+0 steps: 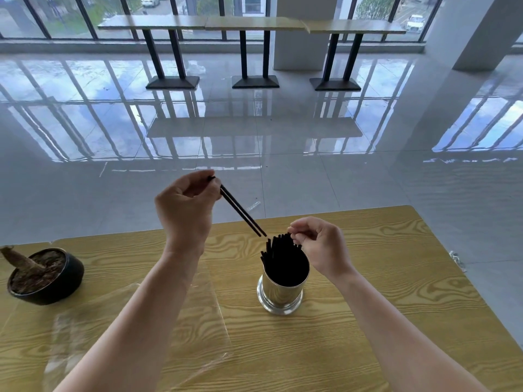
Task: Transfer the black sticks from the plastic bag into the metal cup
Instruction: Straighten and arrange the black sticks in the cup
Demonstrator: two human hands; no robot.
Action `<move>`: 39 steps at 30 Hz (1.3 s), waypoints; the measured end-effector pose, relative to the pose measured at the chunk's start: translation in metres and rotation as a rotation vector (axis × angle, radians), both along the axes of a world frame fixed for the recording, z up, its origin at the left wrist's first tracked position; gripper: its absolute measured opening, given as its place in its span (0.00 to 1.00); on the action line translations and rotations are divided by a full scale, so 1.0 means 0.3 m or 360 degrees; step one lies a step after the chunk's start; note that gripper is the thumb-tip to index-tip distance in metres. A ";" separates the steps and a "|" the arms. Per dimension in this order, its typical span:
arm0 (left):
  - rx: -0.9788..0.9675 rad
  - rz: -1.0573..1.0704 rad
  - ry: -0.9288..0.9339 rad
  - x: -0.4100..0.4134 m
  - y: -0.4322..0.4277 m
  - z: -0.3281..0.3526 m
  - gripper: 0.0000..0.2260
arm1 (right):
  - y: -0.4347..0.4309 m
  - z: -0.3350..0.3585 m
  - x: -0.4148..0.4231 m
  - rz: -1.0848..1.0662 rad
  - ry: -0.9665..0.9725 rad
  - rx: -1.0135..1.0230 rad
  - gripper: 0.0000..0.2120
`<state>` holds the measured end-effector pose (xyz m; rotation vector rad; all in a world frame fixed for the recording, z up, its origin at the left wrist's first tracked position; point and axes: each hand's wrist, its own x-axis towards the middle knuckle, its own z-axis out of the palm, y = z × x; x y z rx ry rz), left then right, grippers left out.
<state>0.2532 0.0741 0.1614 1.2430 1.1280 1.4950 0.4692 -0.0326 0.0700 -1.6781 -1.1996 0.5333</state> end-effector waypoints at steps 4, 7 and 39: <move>-0.0024 0.0074 -0.0118 -0.043 -0.005 0.011 0.07 | -0.020 -0.002 0.004 -0.0061 0.0026 -0.0042 0.13; -0.0058 0.0112 -0.0213 -0.057 -0.021 0.018 0.06 | -0.037 0.006 -0.004 -0.0088 0.0010 -0.0071 0.10; -0.0790 -0.0270 0.0097 0.034 -0.284 -0.318 0.11 | -0.146 0.351 0.016 -0.0288 0.0061 0.0497 0.10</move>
